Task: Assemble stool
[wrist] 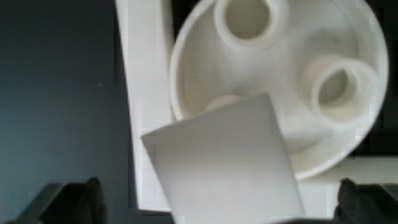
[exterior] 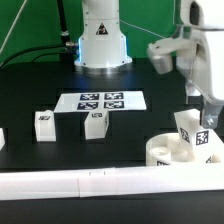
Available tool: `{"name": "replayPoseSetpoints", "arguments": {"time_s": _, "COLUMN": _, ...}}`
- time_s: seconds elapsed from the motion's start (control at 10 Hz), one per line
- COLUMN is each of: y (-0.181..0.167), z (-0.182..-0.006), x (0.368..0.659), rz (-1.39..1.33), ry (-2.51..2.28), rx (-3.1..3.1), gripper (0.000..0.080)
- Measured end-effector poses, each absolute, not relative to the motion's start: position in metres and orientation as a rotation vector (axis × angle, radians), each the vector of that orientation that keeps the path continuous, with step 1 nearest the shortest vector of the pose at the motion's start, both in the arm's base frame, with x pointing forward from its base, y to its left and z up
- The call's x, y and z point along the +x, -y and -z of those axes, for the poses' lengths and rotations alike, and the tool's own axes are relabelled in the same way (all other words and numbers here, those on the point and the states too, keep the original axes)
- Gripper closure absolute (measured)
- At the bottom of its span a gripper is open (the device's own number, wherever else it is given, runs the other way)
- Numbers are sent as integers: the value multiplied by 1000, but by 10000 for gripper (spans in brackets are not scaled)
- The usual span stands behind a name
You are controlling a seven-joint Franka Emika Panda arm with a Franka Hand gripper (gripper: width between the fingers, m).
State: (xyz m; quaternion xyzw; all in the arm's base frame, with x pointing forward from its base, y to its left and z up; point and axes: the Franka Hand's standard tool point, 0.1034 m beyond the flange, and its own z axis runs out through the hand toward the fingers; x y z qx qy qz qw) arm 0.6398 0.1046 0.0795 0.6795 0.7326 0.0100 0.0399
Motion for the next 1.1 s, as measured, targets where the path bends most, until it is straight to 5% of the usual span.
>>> {"name": "replayPoseSetpoints", "arguments": {"time_s": 0.6, "y": -103, "z": -75, "x": 638, "rz": -31, "ry": -2119, "rx": 2218, "gripper": 150}}
{"name": "replayPoseSetpoints", "arguments": {"time_s": 0.7, "y": -103, "z": -75, "x": 638, "rz": -35, "ry": -2012, "rx": 2317, "gripper": 466}}
{"name": "replayPoseSetpoints", "arguments": {"time_s": 1.1, "y": -103, "z": -74, "x": 637, "rz": -52, "ry": -1553, "rx": 2656, "gripper": 464}}
